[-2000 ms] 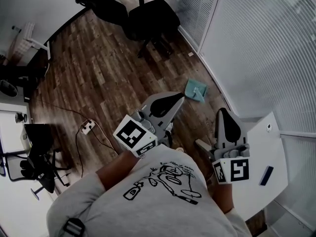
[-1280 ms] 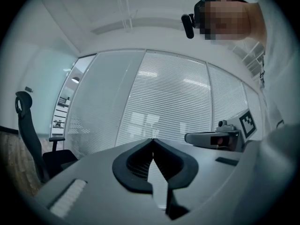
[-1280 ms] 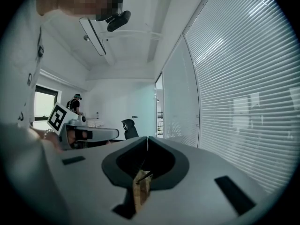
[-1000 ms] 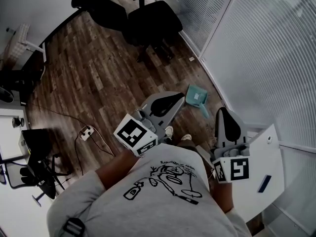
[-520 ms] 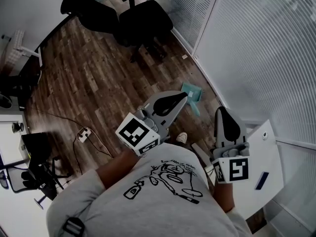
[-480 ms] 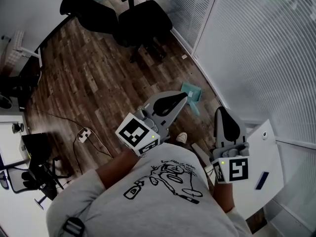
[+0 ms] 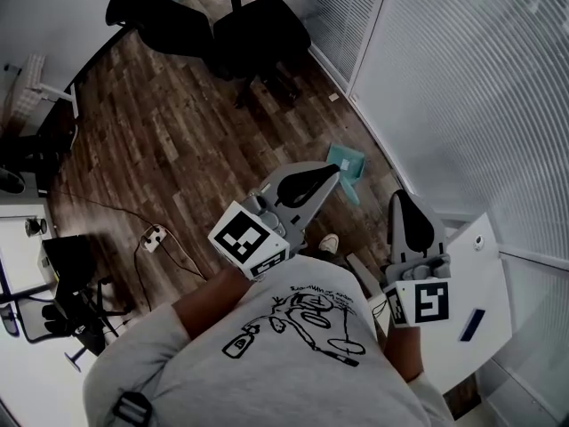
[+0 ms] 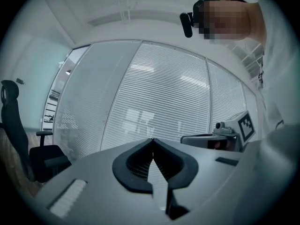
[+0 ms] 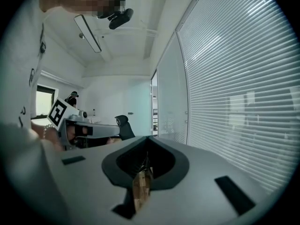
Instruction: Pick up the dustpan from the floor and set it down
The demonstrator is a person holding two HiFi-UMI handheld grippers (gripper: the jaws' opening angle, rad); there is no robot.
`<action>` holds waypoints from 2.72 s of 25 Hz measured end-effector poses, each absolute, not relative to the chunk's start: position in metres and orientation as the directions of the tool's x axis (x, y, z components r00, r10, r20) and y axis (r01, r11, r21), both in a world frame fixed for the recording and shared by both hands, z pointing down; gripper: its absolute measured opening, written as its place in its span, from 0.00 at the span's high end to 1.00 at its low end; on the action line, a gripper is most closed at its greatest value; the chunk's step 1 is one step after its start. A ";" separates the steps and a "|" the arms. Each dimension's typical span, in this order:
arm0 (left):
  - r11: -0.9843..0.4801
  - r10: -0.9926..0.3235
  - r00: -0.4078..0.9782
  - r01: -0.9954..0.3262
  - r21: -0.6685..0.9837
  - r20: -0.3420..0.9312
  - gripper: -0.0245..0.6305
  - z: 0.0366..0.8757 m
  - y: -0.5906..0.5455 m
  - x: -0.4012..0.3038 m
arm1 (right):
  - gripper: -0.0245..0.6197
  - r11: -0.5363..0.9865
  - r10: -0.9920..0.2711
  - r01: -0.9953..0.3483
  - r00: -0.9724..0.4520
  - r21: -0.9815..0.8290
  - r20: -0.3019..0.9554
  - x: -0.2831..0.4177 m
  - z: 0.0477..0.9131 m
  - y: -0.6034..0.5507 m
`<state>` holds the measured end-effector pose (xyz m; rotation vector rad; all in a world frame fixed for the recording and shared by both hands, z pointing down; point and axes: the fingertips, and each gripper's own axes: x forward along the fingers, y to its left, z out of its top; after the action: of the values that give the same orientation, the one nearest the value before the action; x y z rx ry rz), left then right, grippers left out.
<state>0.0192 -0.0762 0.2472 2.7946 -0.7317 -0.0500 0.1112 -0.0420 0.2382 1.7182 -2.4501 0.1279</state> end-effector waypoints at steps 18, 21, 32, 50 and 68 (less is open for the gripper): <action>-0.799 -0.512 0.852 -0.519 0.303 0.110 0.96 0.285 -0.081 0.008 | 0.95 0.390 -0.871 -0.921 -0.377 -0.024 0.315 0.114 0.320 -0.056; -0.791 -0.514 0.849 -0.525 0.313 0.125 0.96 0.293 -0.081 0.005 | 0.95 0.394 -0.858 -0.919 -0.378 -0.027 0.349 0.113 0.338 -0.059; -0.789 -0.490 0.855 -0.517 0.332 0.169 0.96 0.323 -0.080 0.009 | 0.83 0.440 -0.754 -0.894 -0.421 -0.088 0.503 0.113 0.433 -0.066; -0.795 -0.441 0.874 -0.486 0.364 0.205 0.96 0.364 -0.061 0.026 | 0.76 0.512 -0.560 -0.848 -0.451 -0.138 0.695 0.112 0.589 -0.064; -0.750 -0.449 0.855 -0.518 0.411 0.258 0.96 0.405 -0.043 0.009 | 0.69 0.513 -0.374 -0.837 -0.419 -0.192 0.828 0.112 0.725 -0.073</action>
<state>0.0085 -0.0432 0.4045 2.5528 -0.7094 0.1954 0.1121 -0.0727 0.7254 0.9868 -2.0060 0.7867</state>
